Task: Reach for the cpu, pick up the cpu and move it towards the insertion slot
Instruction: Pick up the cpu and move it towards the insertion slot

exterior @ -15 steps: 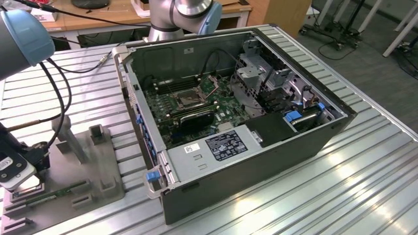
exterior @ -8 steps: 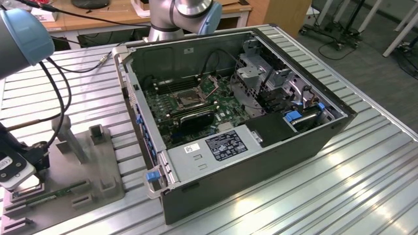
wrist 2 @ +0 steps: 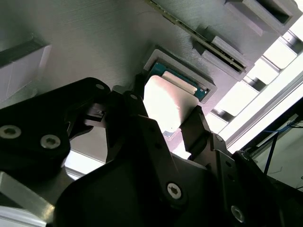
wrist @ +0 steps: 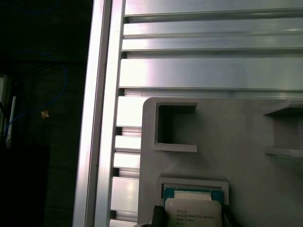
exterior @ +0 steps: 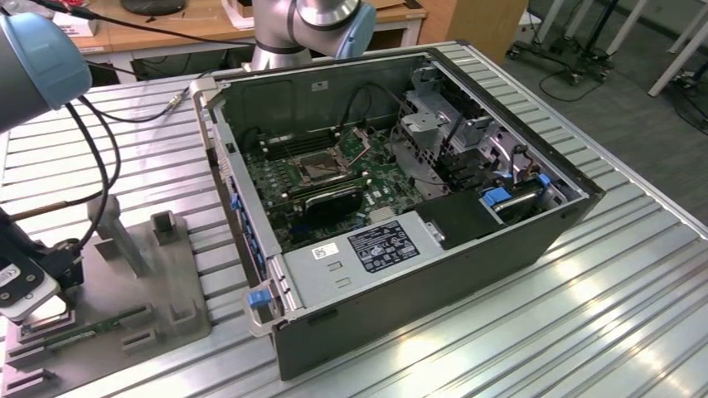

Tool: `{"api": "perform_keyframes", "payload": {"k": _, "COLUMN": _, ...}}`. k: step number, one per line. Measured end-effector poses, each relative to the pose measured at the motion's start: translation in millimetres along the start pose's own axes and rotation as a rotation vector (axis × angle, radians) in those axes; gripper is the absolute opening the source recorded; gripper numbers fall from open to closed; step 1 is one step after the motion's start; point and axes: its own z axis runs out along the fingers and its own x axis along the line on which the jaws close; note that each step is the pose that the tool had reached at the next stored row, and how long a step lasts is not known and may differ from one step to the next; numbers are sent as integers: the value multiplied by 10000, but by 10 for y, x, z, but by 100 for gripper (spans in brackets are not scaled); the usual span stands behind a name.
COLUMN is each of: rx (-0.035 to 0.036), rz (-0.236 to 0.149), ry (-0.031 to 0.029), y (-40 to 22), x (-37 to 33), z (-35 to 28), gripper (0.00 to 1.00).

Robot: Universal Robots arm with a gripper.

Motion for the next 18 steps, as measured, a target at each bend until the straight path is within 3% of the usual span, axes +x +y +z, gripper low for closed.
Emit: {"api": "perform_keyframes", "payload": {"k": 18, "rx": 1, "rz": 0, "ry": 0, "y": 2, "x": 0, "z": -38, "gripper": 55}}
